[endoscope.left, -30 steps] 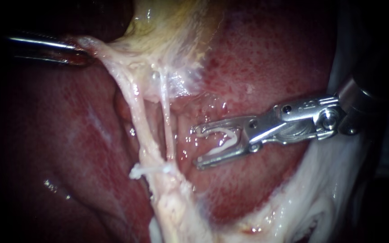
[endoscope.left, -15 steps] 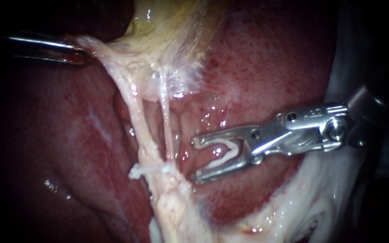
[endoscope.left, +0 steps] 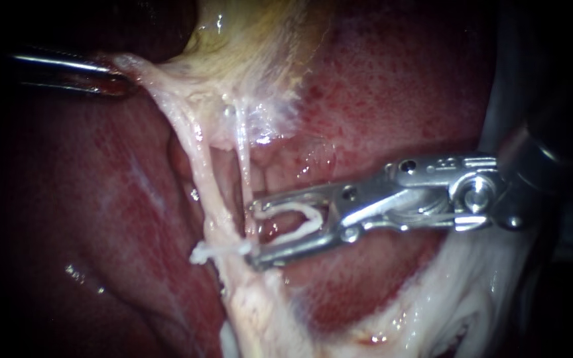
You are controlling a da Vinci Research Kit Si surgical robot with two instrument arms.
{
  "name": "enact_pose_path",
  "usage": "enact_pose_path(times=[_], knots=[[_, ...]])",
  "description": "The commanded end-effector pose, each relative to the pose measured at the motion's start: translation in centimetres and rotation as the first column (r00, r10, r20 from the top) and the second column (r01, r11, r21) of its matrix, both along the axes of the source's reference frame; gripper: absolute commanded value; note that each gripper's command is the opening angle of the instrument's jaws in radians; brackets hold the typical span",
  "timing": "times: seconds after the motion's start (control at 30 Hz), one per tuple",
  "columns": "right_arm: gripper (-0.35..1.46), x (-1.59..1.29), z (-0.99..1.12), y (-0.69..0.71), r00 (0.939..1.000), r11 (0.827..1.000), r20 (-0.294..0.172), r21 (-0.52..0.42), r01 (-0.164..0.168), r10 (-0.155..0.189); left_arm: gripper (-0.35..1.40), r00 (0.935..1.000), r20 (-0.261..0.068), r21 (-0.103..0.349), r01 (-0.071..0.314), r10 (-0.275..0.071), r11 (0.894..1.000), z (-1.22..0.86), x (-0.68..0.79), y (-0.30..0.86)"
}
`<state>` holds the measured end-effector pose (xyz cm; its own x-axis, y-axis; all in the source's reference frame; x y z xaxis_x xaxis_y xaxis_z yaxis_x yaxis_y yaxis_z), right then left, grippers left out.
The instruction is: Clipping second clip left tube
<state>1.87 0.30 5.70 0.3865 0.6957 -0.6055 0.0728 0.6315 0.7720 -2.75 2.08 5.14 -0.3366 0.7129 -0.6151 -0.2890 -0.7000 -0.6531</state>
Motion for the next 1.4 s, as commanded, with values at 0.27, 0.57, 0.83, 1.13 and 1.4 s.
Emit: enact_pose_path(times=[0.27,0.57,0.83,1.13,1.4], knots=[[0.44,0.14,0.19,0.00,0.9989,0.992,0.039,0.123,-0.030,0.026,-0.35,1.0000,-0.001,-0.001,0.001,-0.001,1.000,0.01,0.00,0.00],[0.45,0.20,0.41,-0.06,0.9981,0.980,0.061,0.199,-0.024,0.013,-0.35,1.0000,0.001,-0.003,0.002,-0.002,1.000,0.02,0.00,-0.01],[0.45,0.34,0.52,-0.06,0.9981,0.977,0.059,0.212,-0.028,0.016,-0.35,1.0000,0.001,-0.003,0.002,-0.002,1.000,0.03,0.00,-0.02],[0.46,0.57,0.49,-0.07,0.9997,0.961,-0.021,0.278,-0.003,0.009,-0.35,1.0000,0.001,-0.004,0.003,-0.003,1.000,0.04,0.00,-0.02],[0.48,0.72,0.39,-0.11,0.9964,0.953,-0.080,0.303,-0.002,0.028,-0.35,1.0000,0.000,-0.004,0.003,-0.003,1.000,0.05,-0.01,-0.02]])
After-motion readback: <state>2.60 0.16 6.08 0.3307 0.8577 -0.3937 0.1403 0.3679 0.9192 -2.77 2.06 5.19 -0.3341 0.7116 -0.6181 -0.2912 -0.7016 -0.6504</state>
